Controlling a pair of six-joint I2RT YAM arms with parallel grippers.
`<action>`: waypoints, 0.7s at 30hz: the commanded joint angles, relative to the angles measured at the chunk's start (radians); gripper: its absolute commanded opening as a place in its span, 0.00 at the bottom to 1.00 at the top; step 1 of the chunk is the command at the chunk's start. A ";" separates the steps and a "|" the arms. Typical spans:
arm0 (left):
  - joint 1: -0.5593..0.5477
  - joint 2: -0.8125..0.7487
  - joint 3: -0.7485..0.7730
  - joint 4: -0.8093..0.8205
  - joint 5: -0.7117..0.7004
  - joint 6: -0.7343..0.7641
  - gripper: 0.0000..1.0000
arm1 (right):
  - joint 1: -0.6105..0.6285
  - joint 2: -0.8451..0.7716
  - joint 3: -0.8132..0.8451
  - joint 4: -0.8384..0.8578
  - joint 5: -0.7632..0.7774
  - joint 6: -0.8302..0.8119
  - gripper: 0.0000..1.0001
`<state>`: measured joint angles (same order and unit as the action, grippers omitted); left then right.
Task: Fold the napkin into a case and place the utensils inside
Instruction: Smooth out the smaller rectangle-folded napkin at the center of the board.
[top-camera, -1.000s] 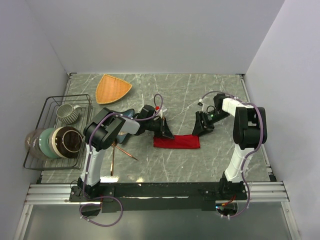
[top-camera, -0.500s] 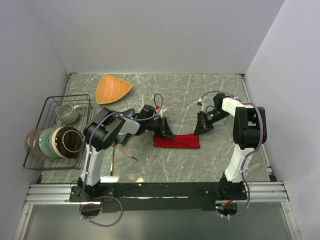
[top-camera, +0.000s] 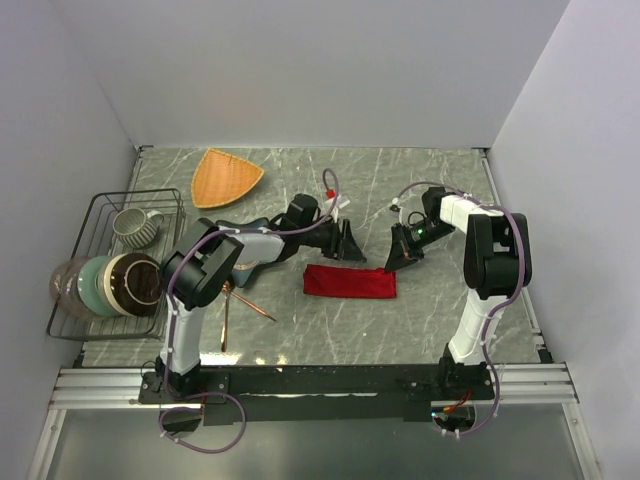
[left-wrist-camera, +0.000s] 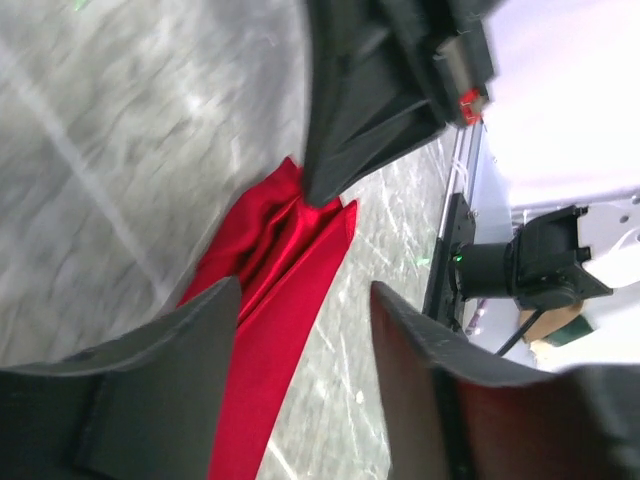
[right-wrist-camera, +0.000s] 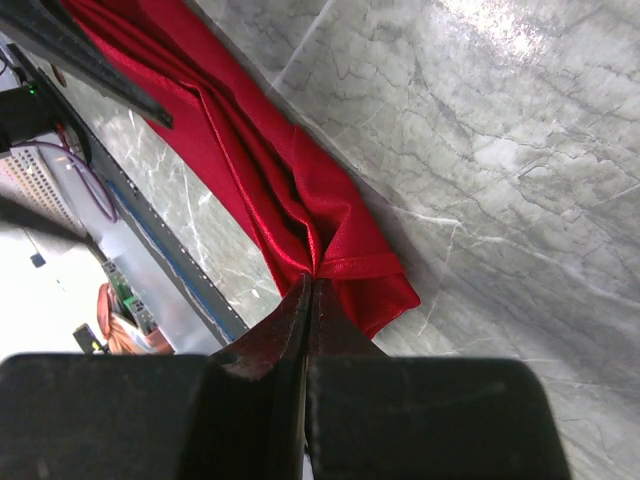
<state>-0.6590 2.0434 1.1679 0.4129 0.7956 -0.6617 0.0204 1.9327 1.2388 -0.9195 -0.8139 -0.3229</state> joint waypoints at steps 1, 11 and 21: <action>-0.034 -0.038 0.059 -0.022 0.039 0.193 0.64 | 0.006 -0.009 0.033 -0.001 -0.018 -0.011 0.00; -0.054 0.066 0.213 -0.147 0.139 0.499 0.71 | 0.004 -0.020 0.028 -0.008 -0.039 -0.015 0.00; -0.116 0.093 0.236 -0.232 0.156 0.606 0.70 | 0.003 -0.038 0.024 -0.019 -0.056 -0.024 0.00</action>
<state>-0.7498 2.1273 1.3697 0.1989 0.9123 -0.1509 0.0200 1.9324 1.2388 -0.9211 -0.8368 -0.3321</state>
